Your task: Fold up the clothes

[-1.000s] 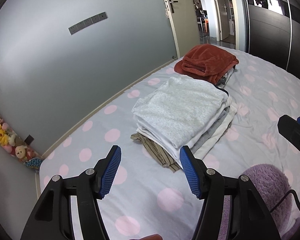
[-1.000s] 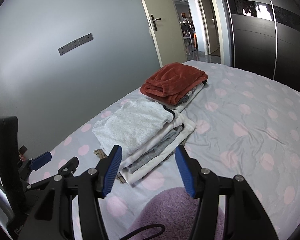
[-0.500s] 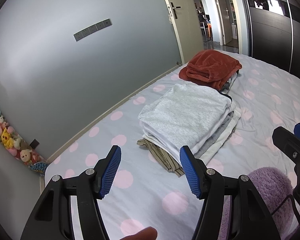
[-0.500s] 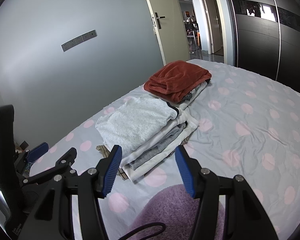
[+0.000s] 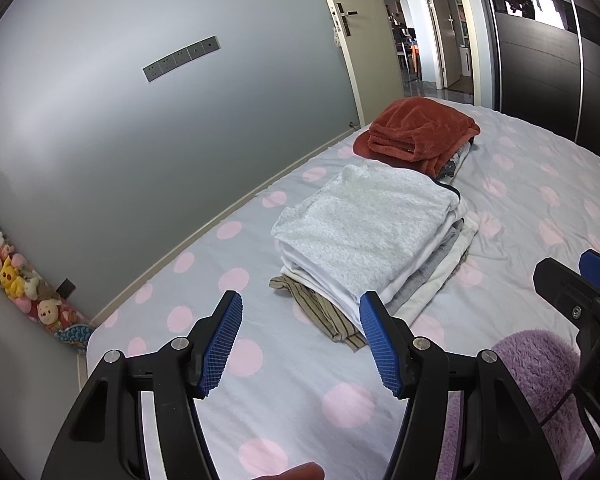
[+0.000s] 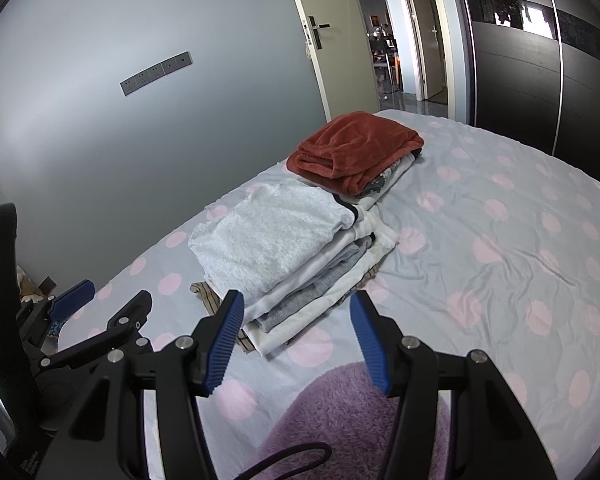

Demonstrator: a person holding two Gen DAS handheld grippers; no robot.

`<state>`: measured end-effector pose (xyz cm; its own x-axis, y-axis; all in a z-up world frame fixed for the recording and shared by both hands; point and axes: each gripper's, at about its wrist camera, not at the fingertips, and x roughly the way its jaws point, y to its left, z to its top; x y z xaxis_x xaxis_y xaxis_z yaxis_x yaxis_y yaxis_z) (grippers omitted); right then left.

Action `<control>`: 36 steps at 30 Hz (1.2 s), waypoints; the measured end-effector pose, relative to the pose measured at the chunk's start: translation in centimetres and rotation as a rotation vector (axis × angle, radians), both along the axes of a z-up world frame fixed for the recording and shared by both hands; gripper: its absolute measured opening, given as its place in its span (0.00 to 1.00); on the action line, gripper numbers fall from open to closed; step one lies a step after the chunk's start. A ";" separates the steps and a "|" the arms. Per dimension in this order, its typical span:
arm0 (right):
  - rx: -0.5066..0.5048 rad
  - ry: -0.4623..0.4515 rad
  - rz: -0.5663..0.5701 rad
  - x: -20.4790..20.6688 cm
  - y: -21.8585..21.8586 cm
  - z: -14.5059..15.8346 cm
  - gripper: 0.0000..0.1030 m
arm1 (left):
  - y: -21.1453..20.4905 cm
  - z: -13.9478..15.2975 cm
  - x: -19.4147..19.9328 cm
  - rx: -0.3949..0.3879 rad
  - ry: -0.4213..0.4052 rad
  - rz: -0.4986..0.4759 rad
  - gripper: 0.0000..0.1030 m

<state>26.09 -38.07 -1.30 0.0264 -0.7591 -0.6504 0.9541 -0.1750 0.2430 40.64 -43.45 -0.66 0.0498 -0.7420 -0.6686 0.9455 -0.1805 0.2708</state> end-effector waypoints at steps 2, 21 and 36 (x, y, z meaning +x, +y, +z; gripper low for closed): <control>0.003 0.000 -0.001 0.0 0.0 -0.1 0.53 | 0.0 0.0 0.0 0.002 0.002 0.001 0.61; 0.000 0.018 0.026 0.7 0.3 0.0 0.53 | 0.5 -0.1 0.1 0.007 0.011 -0.012 0.61; 0.007 0.017 0.027 0.7 0.4 -0.2 0.53 | 0.6 -0.1 0.3 0.008 0.015 -0.010 0.61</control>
